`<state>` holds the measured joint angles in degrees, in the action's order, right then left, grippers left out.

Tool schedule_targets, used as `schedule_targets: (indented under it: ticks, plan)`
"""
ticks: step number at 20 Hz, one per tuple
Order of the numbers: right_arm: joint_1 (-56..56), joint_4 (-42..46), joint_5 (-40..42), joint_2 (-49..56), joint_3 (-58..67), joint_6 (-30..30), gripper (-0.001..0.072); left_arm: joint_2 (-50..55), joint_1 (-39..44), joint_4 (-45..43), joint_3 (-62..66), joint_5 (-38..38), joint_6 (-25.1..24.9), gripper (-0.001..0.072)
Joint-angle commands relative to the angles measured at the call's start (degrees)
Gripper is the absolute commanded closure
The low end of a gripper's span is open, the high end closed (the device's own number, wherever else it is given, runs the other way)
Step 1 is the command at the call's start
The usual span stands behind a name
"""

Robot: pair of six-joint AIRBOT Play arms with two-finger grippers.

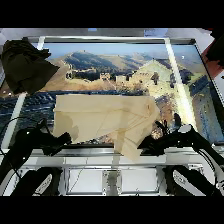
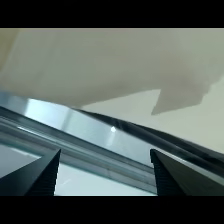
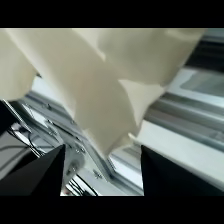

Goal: Fold the shirts.

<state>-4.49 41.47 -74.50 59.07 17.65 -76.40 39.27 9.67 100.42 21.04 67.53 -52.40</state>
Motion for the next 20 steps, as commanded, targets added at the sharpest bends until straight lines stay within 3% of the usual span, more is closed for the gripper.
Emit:
schedule_targets:
  ticks: [1,2,3,4,6,7,8,12,16,20]
  plan:
    - [0.17,-4.68,6.47,-0.02,-1.60,-0.33,0.0168,-0.02,-0.04,0.66,-0.94,-3.89,0.79,0.0063]
    - [0.79,-5.16,7.37,-0.02,-1.60,-0.37,0.0171,-0.02,-0.04,0.70,-0.94,-4.02,0.76,0.0062]
    - [1.77,-5.73,7.82,-0.02,-1.60,-0.35,0.0236,-0.04,-0.04,0.68,-1.03,-3.98,0.74,0.0063]
    - [3.19,-6.43,8.13,-0.02,-1.60,-0.31,0.0361,-0.02,-0.02,0.68,-1.07,-3.96,0.74,0.0063]
    - [5.68,-8.04,8.68,-0.02,-1.57,0.42,0.0507,-0.02,-0.02,0.76,-1.05,-3.96,0.79,0.0063]
    - [6.16,-9.88,8.11,-0.02,-1.57,2.45,0.0634,-0.02,-0.02,1.01,-1.05,-3.96,1.51,0.0062]
    - [6.23,-12.28,7.02,-0.02,-1.57,5.11,0.0681,-0.02,-0.02,1.53,-1.05,-4.09,4.50,0.0063]
    - [6.23,-15.39,5.73,-0.02,-1.27,7.63,0.0681,-0.02,0.00,1.53,-2.47,-9.92,20.09,0.0063]
    - [6.23,-15.82,4.61,-0.04,-1.14,9.05,0.0681,-0.02,0.00,-2.67,-4.39,-10.49,25.92,0.0066]
    - [6.23,-15.82,4.79,-0.04,-1.14,9.05,0.0681,-0.02,0.00,-2.93,-4.39,-16.52,26.56,0.0248]
